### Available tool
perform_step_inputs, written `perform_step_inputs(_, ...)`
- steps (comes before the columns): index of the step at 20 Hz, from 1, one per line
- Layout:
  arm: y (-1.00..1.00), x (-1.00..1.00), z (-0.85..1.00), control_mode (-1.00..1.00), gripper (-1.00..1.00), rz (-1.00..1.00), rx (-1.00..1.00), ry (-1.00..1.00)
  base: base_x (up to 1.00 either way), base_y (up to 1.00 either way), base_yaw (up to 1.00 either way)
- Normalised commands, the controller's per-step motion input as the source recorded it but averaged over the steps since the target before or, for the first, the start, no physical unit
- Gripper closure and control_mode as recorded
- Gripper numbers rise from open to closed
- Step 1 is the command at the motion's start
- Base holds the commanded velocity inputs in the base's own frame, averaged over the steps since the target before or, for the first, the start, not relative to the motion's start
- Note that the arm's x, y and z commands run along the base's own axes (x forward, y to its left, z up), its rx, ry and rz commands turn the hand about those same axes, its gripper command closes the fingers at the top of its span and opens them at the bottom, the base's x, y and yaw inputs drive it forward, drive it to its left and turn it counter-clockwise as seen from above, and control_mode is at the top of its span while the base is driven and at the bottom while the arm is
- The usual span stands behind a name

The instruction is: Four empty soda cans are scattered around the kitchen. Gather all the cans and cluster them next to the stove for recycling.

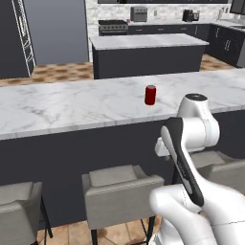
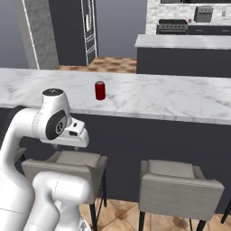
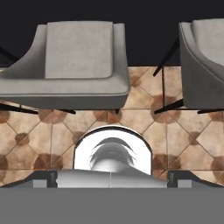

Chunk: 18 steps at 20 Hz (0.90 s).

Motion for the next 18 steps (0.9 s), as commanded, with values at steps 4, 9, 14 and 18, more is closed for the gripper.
perform_step_inputs(4, 0.0, 0.0, 0.46, -1.0, -1.0, 0.0, 0.0, -0.07, 0.0, 0.0, 0.0)
perform_step_inputs(9, 0.0, 0.0, 0.61, -1.0, -1.0, 0.0, 0.0, 0.0, 0.0, 0.0, 0.0)
perform_step_inputs(14, 0.01, 0.02, 0.5, -1.0, -1.0, 0.0, -0.02, -0.01, 0.0, 0.0, 0.0)
perform_step_inputs(18, 0.05, 0.31, 0.36, -1.0, -1.0, 0.0, -0.02, 0.0, 0.0, 0.0, 0.0)
